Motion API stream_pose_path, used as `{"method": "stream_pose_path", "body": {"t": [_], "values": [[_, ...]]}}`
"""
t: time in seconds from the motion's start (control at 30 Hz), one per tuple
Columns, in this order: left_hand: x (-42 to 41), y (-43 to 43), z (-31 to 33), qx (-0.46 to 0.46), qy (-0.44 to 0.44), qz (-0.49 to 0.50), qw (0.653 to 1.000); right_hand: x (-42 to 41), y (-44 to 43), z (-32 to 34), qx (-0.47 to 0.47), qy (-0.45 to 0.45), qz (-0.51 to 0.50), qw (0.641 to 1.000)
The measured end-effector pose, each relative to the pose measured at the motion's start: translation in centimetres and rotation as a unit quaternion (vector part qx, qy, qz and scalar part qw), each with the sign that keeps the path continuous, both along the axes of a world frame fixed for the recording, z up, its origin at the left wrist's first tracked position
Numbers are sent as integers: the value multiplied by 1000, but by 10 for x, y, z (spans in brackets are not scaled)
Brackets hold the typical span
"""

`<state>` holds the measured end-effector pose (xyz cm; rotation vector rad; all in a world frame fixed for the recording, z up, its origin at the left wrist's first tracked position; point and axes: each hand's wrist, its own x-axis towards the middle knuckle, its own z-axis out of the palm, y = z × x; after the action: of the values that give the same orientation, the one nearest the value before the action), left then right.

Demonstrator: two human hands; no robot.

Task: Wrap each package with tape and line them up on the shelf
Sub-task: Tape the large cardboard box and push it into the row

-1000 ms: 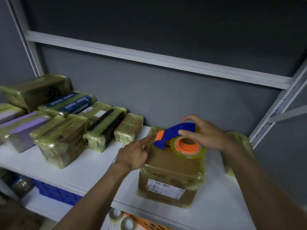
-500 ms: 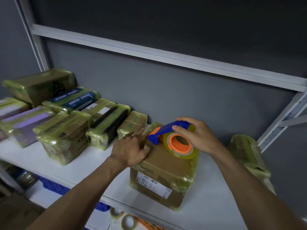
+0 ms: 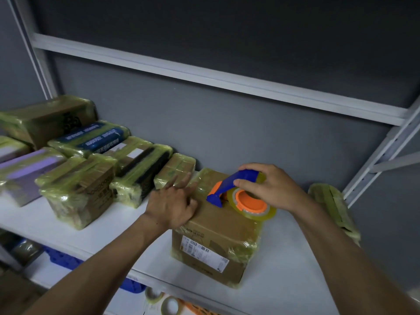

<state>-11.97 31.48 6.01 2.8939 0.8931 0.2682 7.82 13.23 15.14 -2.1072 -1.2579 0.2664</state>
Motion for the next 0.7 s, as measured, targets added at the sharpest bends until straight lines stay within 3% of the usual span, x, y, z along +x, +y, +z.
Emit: {"method": "stream_pose_path", "body": {"t": [0.1,0.27,0.43,0.7], "values": [[3,-2,1,5,-8,-34,999,1,2,2,-11,4,2,1000],[8,-12,-8,-69,-56,-77,993,1,2,0,-7,13,3,1000],[4,4,-1,-9,-13,-65,998,-9,7,1,-3,6,1,1000],[-3,25,2,-32,-9,-71,997,-25,20,0,-5,-8,-22,1000]]}}
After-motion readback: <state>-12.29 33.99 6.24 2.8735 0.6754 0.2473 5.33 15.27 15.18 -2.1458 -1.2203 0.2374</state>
